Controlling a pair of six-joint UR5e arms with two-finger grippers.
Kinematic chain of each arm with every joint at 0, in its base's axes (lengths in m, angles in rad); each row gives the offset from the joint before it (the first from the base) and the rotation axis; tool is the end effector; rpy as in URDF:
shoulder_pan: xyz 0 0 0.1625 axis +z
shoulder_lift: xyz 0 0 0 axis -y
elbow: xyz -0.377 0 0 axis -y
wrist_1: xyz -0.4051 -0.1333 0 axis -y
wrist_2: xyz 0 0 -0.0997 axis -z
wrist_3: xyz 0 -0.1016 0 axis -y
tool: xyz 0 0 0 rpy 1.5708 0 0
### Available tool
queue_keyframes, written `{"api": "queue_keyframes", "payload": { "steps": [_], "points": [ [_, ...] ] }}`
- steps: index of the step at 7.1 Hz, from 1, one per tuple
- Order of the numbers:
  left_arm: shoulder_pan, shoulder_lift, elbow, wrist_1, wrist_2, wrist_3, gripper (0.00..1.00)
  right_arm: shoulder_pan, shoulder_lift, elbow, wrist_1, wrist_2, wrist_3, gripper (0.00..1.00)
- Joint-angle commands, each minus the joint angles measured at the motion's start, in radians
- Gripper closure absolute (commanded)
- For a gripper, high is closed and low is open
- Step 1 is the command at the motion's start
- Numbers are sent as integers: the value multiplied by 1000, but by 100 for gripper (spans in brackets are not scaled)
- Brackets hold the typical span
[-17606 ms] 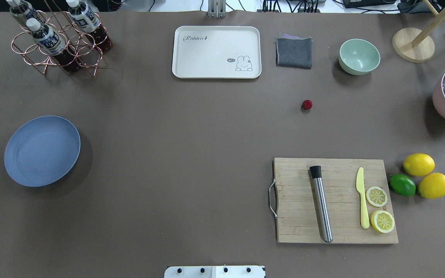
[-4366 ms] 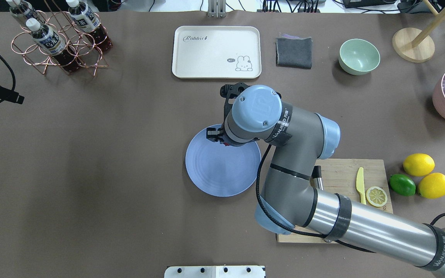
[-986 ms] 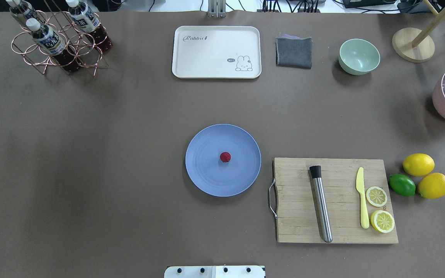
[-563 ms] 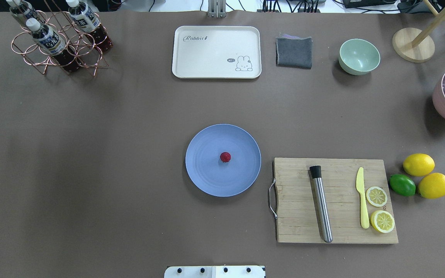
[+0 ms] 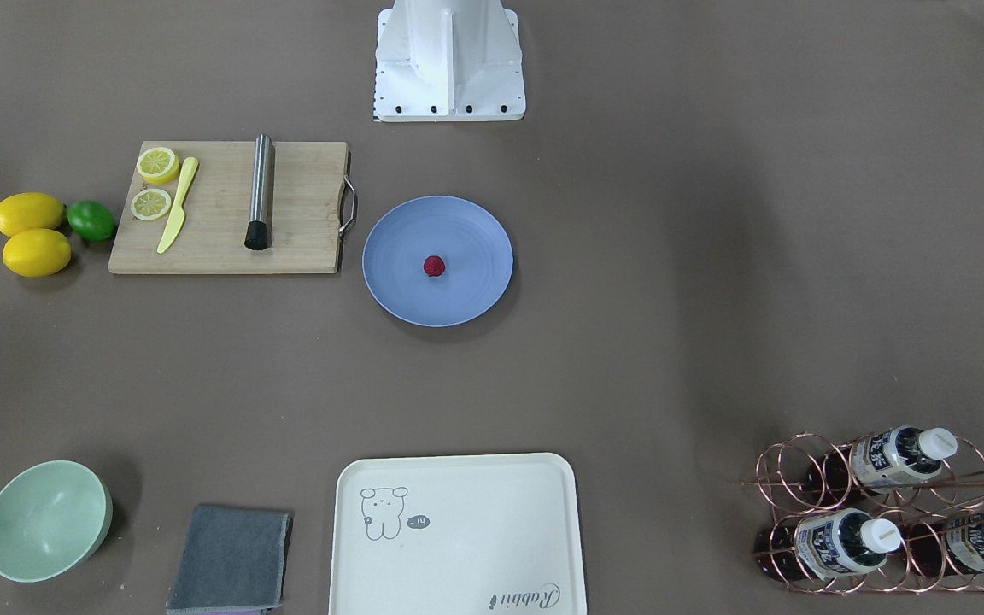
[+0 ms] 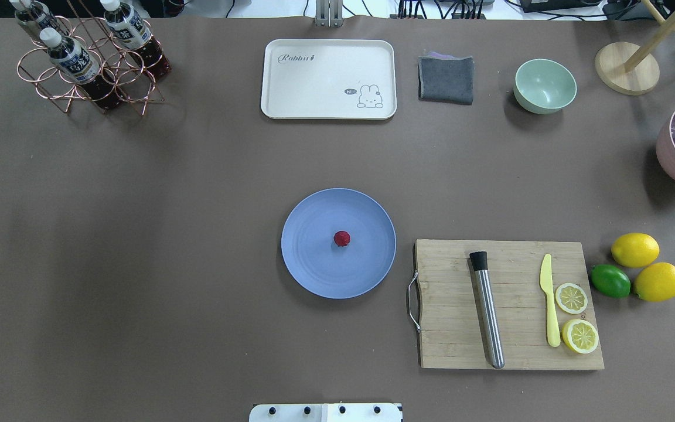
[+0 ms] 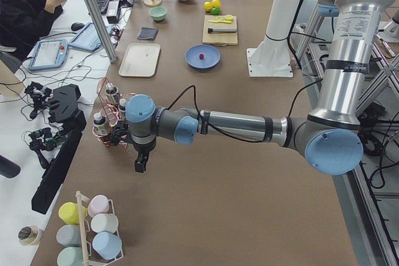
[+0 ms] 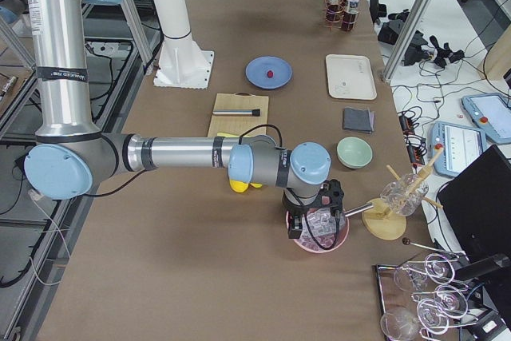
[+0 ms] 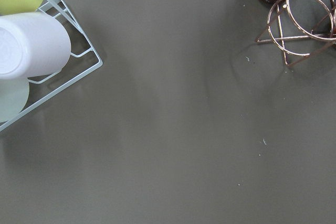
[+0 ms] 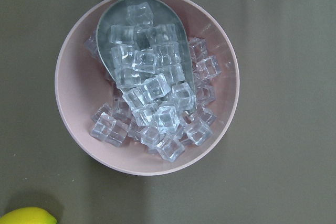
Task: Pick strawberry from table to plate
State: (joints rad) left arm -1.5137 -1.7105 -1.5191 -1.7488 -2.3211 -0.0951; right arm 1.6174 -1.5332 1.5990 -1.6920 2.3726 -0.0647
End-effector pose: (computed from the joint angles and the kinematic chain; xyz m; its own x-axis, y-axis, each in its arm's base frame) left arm -0.0313 -0.5745 0.5457 0.7220 0.1282 -0.6799 0.0136 0.9799 0.1992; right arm 0.0842 -0.5107 0.5887 0.6944 0.0075 0.7196 -0.0016 1.0000 -0.0089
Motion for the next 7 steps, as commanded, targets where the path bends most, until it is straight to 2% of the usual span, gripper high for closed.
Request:
{"api": "queue_keyframes", "payload": {
  "steps": [1,7],
  "points": [
    [-6,0,0,2,3,0,2,1,4,-1,0,-1,3,0],
    [-8,-3,0,0,8,-3,2,2,1,2,0,11,2,0]
  ]
}}
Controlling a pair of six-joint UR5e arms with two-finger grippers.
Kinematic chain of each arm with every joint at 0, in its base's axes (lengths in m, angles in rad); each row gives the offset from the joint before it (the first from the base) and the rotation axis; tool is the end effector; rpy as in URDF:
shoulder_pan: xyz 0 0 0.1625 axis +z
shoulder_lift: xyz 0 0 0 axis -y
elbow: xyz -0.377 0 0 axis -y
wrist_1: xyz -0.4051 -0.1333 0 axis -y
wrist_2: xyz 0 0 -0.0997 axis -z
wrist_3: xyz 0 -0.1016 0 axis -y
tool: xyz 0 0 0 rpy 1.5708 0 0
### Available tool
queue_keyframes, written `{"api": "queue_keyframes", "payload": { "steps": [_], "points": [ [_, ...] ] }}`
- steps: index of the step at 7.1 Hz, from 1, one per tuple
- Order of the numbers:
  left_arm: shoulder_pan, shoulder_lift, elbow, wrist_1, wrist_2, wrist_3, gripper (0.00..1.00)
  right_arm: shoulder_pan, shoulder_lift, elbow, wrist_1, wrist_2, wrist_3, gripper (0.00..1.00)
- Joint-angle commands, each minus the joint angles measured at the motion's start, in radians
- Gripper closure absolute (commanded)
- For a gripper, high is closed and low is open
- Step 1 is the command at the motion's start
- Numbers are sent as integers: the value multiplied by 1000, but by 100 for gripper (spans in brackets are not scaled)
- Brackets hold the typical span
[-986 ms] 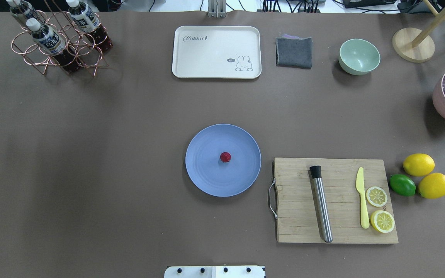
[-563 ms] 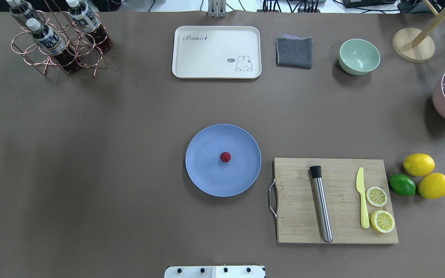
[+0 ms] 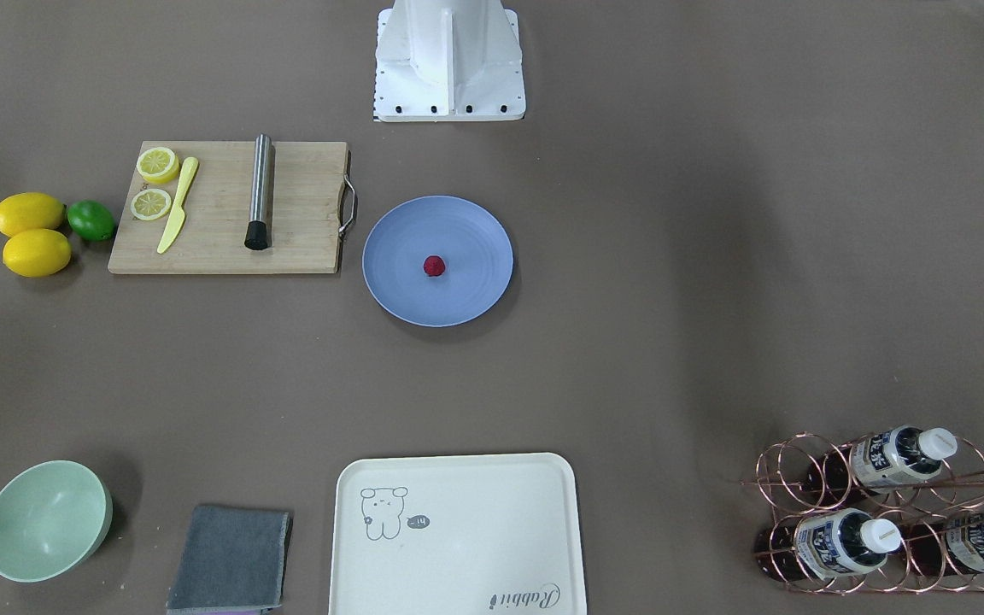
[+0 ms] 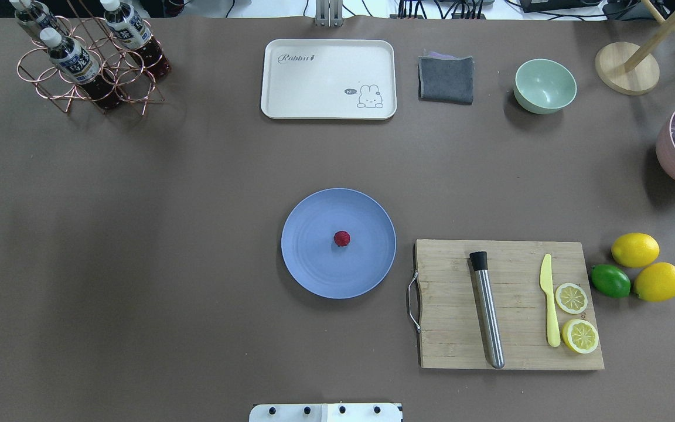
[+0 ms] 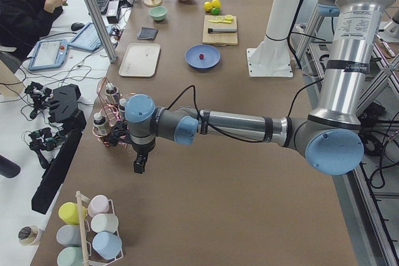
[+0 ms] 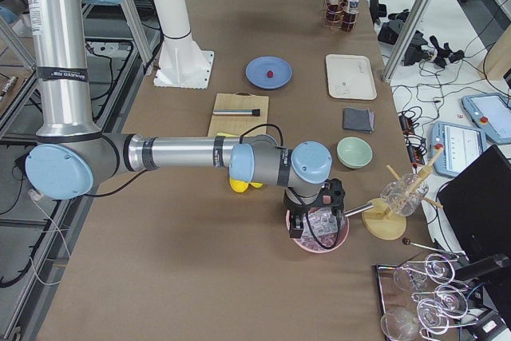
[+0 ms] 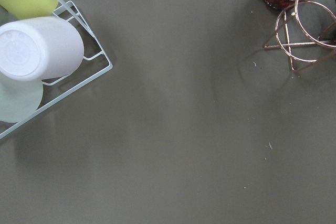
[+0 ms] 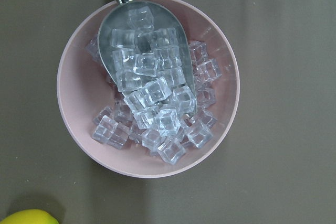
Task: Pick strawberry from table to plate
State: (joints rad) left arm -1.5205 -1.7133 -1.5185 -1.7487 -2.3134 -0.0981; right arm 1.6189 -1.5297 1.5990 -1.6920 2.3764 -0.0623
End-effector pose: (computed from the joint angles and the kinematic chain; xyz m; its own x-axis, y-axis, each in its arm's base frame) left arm -0.0357 -0.5755 0.5449 0.7280 0.1206 -0.6749 0.0229 0.9796 0.1998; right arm 0.0847 -0.5120 0.5866 0.6917 0.0084 0.7221 -0.0050 1.0000 -0.0069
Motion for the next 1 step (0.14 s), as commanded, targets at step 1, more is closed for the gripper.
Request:
{"api": "queue_keyframes", "payload": {
  "steps": [1],
  "points": [
    [0,0,0,0,0,0,2,3,-3,4,0,9,-1,0]
  ]
}}
